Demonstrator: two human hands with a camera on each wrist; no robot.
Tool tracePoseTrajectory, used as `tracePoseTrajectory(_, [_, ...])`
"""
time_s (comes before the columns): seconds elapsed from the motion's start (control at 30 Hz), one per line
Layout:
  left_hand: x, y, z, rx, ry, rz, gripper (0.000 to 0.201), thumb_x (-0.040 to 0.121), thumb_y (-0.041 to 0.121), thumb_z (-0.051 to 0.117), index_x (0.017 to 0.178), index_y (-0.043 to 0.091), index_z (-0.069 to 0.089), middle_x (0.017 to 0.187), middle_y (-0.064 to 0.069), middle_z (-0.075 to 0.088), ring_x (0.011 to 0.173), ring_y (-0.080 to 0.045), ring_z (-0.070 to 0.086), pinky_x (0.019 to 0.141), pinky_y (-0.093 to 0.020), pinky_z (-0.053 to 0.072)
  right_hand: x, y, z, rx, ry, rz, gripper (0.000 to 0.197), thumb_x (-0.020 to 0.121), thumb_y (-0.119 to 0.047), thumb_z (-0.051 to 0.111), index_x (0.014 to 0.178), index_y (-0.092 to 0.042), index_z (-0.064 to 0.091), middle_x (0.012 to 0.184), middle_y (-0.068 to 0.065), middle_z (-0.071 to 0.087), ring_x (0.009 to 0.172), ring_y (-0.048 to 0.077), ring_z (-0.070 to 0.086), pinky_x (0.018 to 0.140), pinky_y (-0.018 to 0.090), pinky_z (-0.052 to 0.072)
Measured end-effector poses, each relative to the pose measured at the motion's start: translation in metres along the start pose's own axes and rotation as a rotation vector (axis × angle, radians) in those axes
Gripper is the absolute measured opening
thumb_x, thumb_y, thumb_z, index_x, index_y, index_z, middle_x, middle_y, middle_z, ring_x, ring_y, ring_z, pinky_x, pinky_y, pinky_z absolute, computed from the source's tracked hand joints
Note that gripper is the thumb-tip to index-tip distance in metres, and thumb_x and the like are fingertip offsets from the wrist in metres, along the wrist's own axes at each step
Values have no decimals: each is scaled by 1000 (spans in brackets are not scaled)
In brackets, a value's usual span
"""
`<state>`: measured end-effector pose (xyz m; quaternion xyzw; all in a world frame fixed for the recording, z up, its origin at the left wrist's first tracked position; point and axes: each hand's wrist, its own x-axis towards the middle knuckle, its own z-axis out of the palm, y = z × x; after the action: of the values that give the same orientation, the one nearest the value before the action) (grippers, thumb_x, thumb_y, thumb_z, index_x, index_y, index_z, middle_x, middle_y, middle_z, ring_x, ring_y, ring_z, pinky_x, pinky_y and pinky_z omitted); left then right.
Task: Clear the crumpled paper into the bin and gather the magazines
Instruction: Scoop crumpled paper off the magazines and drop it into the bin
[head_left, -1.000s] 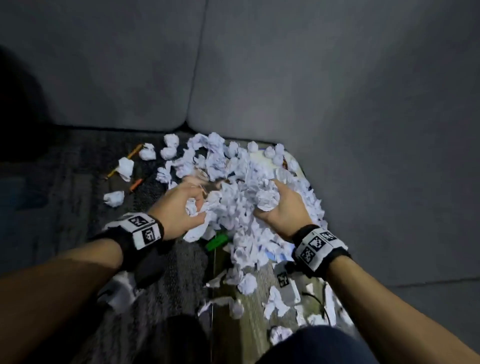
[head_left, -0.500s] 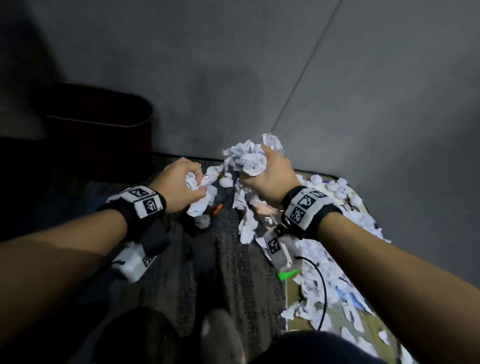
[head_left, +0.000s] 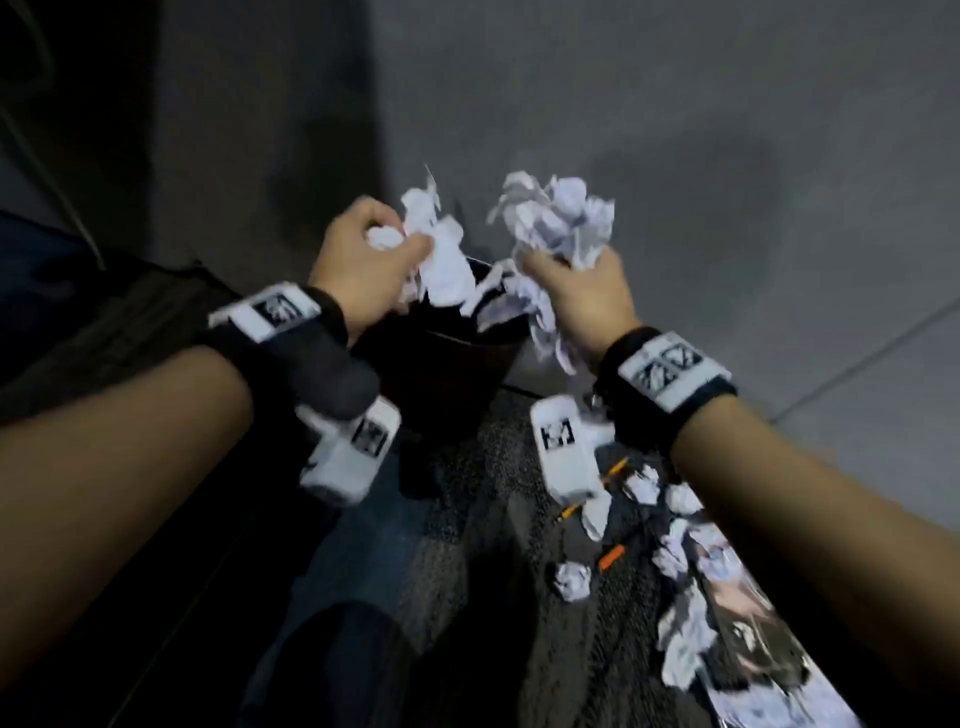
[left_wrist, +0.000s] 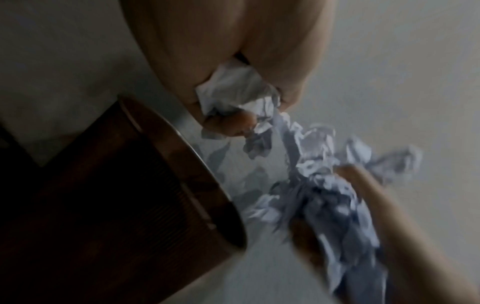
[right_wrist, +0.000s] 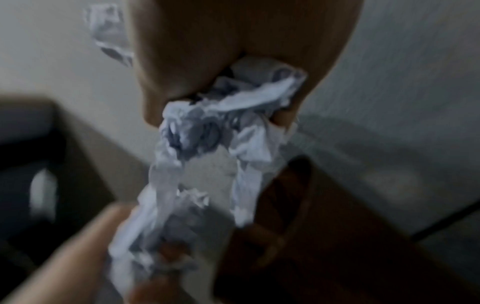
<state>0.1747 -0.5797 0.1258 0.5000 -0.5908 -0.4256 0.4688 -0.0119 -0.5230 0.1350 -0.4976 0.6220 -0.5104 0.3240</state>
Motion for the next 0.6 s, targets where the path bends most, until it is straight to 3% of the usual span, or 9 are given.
tracePoseTrajectory(0.1, [33,-8,-2,-225,30,-273,14,81,18,66,78,16,52,65,-6,53,42,-16,49,40,-22,40,45,2,26,28,-176,283,42,67,-51,68,95,-20,67,106,4,71,99,22,68,95,41,52])
tracePoseTrajectory(0.2, [46,-29,-1,-217,-71,-483,11,81,18,61,84,7,58,68,-14,58,50,-22,50,49,-23,40,59,14,45,-78,-410,376,17,90,-41,51,84,-26,58,104,2,60,86,14,59,102,41,44])
tracePoseTrajectory(0.23, [49,-35,0,-215,-76,-528,15,82,19,60,88,6,60,71,-14,60,54,-24,54,51,-25,43,61,15,49,-103,-447,404,17,96,-33,46,86,-26,57,107,5,56,77,9,57,98,36,46])
tracePoseTrajectory(0.3, [57,-43,3,-278,-116,-572,27,82,32,61,95,9,64,92,-18,68,73,-30,66,64,-35,56,64,19,57,-69,-466,464,22,102,-24,38,113,-20,57,101,11,55,54,3,59,70,22,52])
tracePoseTrajectory(0.33, [61,-44,6,-321,-152,-587,37,80,42,60,100,11,66,107,-18,69,89,-33,68,75,-44,57,64,19,57,-5,-453,505,33,103,-23,36,131,-13,49,95,13,56,45,6,59,53,19,51])
tracePoseTrajectory(0.37, [62,-42,8,-352,-173,-613,45,81,49,56,104,12,66,112,-17,68,97,-35,67,82,-50,55,66,20,58,67,-443,545,39,104,-25,35,138,-8,43,95,15,59,44,10,60,43,19,48])
tracePoseTrajectory(0.47, [65,-35,13,-353,-139,-629,51,87,55,50,104,9,61,98,-12,72,85,-30,69,80,-47,55,69,18,57,257,-459,656,35,104,-33,34,123,-10,51,105,20,69,48,18,67,37,20,50])
tracePoseTrajectory(0.53, [65,-33,16,-280,-161,-649,65,78,63,52,121,14,56,115,-12,66,92,-32,68,80,-51,54,68,12,51,101,-496,740,35,101,-38,39,106,-7,55,80,17,69,39,18,63,36,20,48])
tracePoseTrajectory(0.6, [61,-26,18,-206,-181,-639,62,82,64,47,119,16,56,108,-7,66,89,-30,67,74,-41,54,65,4,45,-142,-517,720,37,99,-36,43,77,-7,52,51,7,57,29,14,53,33,13,40])
